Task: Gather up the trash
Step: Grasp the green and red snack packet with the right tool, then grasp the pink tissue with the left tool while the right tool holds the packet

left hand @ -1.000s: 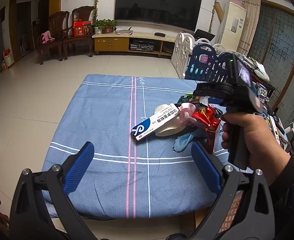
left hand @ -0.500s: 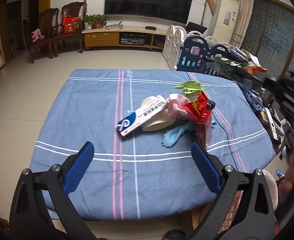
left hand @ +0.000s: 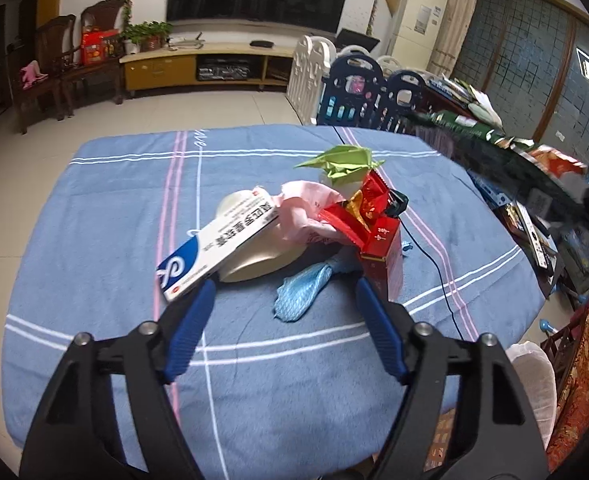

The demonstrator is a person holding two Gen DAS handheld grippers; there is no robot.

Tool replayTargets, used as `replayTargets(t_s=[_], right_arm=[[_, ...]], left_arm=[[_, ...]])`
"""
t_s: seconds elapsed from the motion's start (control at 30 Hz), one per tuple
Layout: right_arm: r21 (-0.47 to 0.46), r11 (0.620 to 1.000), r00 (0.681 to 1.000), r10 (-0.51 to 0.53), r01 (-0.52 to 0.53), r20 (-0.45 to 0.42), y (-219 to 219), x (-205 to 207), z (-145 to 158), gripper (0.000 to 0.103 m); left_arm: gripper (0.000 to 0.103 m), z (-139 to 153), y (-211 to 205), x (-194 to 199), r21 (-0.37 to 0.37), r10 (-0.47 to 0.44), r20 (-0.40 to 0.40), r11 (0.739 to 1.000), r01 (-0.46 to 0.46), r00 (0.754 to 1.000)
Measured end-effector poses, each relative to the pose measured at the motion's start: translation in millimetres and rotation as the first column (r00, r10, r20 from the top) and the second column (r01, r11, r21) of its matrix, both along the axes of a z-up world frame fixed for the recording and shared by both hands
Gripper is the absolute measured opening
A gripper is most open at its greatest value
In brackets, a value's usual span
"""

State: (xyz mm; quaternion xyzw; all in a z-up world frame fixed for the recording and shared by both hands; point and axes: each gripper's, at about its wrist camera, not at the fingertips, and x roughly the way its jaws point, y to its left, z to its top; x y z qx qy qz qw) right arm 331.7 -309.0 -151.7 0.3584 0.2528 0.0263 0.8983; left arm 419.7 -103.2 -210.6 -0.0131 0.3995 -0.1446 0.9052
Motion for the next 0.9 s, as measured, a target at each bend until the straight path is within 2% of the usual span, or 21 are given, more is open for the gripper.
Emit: replayTargets(t_s=[0.07,0.17,0.33,0.4,0.43,0.47,0.53,0.67,0.8,0.9], right_arm=[[0.018,1.000,1.000,-0.001,0.001,0.004,-4,3,0,0.002],[0.048,0.999,1.000,0.004,-0.004,-0.003,-7,7,-1,0.002],[0.078,0.997,1.000,0.008,-0.008,-0.005,-14,11,-2,0.002],[0.081,0.997,1.000,0.014,-0.014,-0.008,-15,13,-3,0.002],[0.082,0.996,1.000,0.018,-0.018,-0.008,-15,13,-3,0.002],[0.084,0.996,1.000,0.027,-0.026,-0.010,-14,14,-3,0.002],[0.088,0.996,0.999,0.031,-0.030,-0.013,-15,15,-3,0.002],[0.094,0.995,0.999,0.038,-0.036,-0.013,-14,15,-3,0.002],[0.073,0.996,0.998,0.055,-0.054,-0.005,-10,13,1,0.002],[0.041,0.996,0.997,0.078,-0.078,-0.008,-3,12,4,0.002]], left_arm=[[0.067,-3,-10,18,0.009,-0.004,0.001,1.000,0.004,1.000],[0.064,-4,-18,43,-0.023,-0.013,-0.012,1.000,0.012,1.000],[0.050,-19,-34,80,-0.033,-0.008,-0.112,0.999,0.004,0.994],[0.034,-28,-37,92,-0.058,-0.017,-0.149,0.998,0.008,0.989],[0.007,-30,-37,94,-0.066,-0.021,-0.157,0.998,0.011,0.987],[0.004,-31,-37,95,-0.082,-0.032,-0.162,0.996,0.019,0.986],[0.002,-26,-37,88,-0.080,-0.045,-0.131,0.996,0.034,0.990],[0.002,0,-22,48,-0.082,-0.059,-0.058,0.995,0.054,0.997],[0.002,42,13,-16,-0.063,0.007,0.069,0.998,-0.003,0.998],[0.001,65,49,-67,-0.065,0.080,0.148,0.995,-0.071,0.986]])
